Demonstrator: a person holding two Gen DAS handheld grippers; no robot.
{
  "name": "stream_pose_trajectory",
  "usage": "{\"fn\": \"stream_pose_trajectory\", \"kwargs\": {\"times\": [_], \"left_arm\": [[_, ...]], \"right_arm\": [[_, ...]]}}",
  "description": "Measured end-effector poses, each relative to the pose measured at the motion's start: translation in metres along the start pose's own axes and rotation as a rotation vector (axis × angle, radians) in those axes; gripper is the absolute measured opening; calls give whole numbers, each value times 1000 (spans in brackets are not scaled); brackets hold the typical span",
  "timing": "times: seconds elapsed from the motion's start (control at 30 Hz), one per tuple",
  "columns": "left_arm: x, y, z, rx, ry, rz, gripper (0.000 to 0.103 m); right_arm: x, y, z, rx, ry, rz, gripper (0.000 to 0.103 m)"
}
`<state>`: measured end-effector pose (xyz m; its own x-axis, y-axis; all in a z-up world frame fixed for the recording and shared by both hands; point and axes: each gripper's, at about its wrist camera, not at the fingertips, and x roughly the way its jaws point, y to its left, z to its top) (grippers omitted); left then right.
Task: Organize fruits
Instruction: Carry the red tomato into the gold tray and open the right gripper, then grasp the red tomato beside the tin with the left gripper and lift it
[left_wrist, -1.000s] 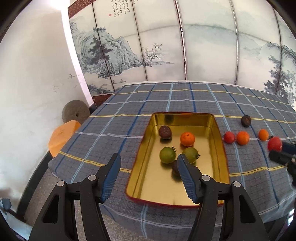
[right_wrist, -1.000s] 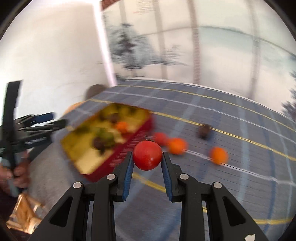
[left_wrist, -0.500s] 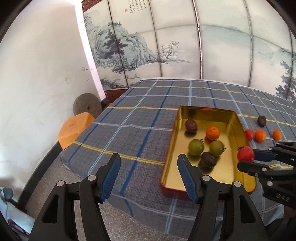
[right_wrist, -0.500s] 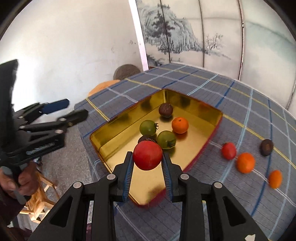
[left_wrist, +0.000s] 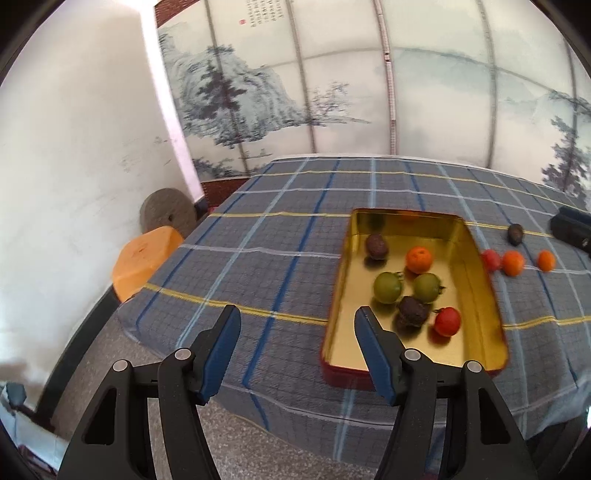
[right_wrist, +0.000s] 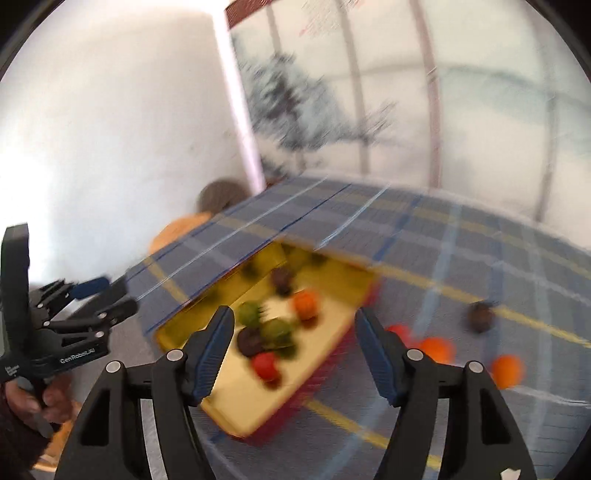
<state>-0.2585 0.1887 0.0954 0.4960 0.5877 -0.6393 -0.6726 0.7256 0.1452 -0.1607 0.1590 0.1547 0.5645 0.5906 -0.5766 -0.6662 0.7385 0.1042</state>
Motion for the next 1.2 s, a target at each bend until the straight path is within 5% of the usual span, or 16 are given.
{"fn": "stream_pose_trajectory", "kwargs": {"times": [0.13,0.37,0.5,0.63,0.73,0.97,1.2], "left_arm": [[-7,-13,6,25,7,-122,65],[-15,-72,29,173,20,-310,65],[-11,-106,53,245,47,-470,65],[4,-145,83,397,62,-612,65],[19,-179,98,605,99,-703,65],[66,-241,101,972,233,-729,65],[117,-257,102,1072,298,-720,59]], "right_arm": [[-44,-54,-22,35,-38,-200,70],[-72,-166,-82,155,125,-525,61],[-80,-207,-105,210,170,-613,61],[-87,-234,-118,277,166,-614,61],[-85,-240,-122,303,161,-583,61],[-78,-242,-125,326,148,-520,61],[-71,-240,-126,333,166,-484,61]]}}
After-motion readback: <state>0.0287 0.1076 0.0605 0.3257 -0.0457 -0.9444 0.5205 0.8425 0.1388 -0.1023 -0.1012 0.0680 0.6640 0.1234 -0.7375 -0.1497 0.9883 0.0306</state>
